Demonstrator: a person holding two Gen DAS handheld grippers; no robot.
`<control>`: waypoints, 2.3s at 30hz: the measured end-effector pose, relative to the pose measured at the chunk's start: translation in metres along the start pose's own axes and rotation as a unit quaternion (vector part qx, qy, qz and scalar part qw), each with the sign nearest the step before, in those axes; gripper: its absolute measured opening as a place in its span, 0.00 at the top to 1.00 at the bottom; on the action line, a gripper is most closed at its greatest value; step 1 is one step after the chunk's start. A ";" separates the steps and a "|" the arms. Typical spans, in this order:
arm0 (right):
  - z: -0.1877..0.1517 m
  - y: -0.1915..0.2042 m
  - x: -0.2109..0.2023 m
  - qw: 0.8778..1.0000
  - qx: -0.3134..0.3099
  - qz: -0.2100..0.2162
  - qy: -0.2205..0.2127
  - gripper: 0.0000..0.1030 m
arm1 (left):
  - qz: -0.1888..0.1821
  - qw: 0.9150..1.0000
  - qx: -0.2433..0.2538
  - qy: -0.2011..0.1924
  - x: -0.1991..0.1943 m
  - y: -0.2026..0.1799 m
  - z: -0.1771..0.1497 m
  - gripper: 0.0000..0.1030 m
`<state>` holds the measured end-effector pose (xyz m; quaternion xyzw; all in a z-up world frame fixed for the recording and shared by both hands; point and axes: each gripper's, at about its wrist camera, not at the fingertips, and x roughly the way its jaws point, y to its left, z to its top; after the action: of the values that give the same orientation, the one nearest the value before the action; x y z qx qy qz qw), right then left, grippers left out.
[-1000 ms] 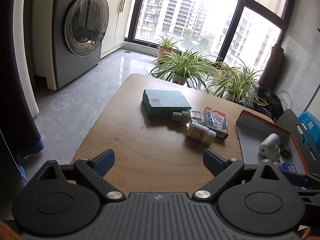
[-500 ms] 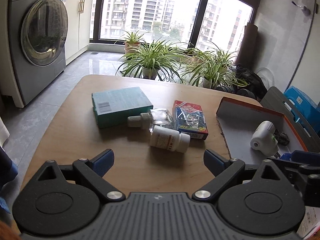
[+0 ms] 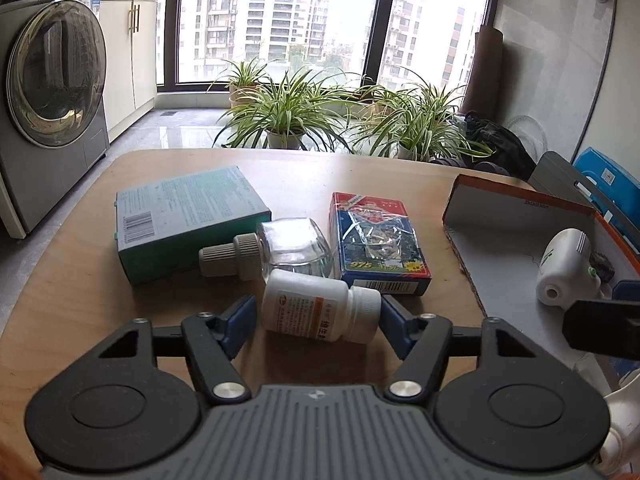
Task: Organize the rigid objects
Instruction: 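Grasp white pill bottle with left tool while right tool grasps red card pack, then carry pill bottle and card pack over the tray with both tools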
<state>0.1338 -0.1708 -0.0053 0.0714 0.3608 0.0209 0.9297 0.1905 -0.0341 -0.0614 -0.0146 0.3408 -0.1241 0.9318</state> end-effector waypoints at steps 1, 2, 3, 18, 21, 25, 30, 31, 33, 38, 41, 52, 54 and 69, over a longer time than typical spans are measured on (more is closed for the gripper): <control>0.001 0.001 0.003 1.000 0.000 0.001 0.002 0.07 | -0.004 1.000 0.002 -0.002 -0.001 0.000 0.000 0.41; 0.002 0.002 0.005 1.000 -0.001 0.003 0.003 0.07 | -0.006 1.000 0.006 -0.004 -0.002 0.000 -0.001 0.42; 0.003 0.004 0.007 1.000 -0.002 0.004 0.004 0.07 | -0.007 1.000 0.010 -0.005 -0.002 -0.001 -0.001 0.42; 0.034 0.033 0.070 0.999 -0.008 0.031 0.038 0.07 | 0.015 0.999 -0.040 -0.016 -0.049 0.038 -0.014 0.43; 0.045 0.040 0.097 0.998 0.005 0.025 0.056 0.07 | 0.017 0.999 -0.046 -0.021 -0.059 0.043 -0.016 0.43; 0.055 0.043 0.126 0.997 0.026 -0.001 0.073 0.07 | 0.013 0.998 -0.056 -0.023 -0.064 0.046 -0.017 0.43; 0.054 0.054 0.148 0.995 -0.008 -0.039 0.088 0.07 | 0.007 0.998 -0.063 -0.025 -0.063 0.051 -0.018 0.43; 0.053 0.059 0.149 0.995 -0.019 -0.047 0.083 0.09 | 0.007 0.998 -0.064 -0.025 -0.062 0.052 -0.019 0.43; 0.049 0.064 0.145 0.995 -0.040 -0.055 0.074 0.31 | 0.007 0.997 -0.068 -0.026 -0.062 0.053 -0.019 0.43; 0.031 0.064 0.128 0.996 -0.036 -0.048 0.059 0.31 | 0.010 0.997 -0.072 -0.028 -0.063 0.054 -0.019 0.43; 0.025 0.061 0.106 0.998 -0.032 -0.034 0.046 0.31 | 0.011 0.997 -0.072 -0.030 -0.068 0.052 -0.019 0.43; 0.007 0.048 -0.010 1.000 -0.020 -0.009 -0.016 0.31 | -0.001 0.997 -0.056 -0.057 -0.104 0.032 -0.014 0.43; 0.001 0.043 -0.027 1.000 -0.013 -0.008 -0.022 0.31 | -0.004 0.997 -0.051 -0.062 -0.111 0.025 -0.014 0.43; -0.047 -0.025 -0.126 0.996 0.029 -0.059 -0.059 0.31 | -0.061 0.995 -0.002 -0.074 -0.145 -0.053 -0.022 0.43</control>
<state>0.0088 -0.2013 0.0410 0.0779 0.3090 -0.0491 0.9466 0.0580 -0.0497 0.0194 -0.0460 0.2698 -0.1789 0.9450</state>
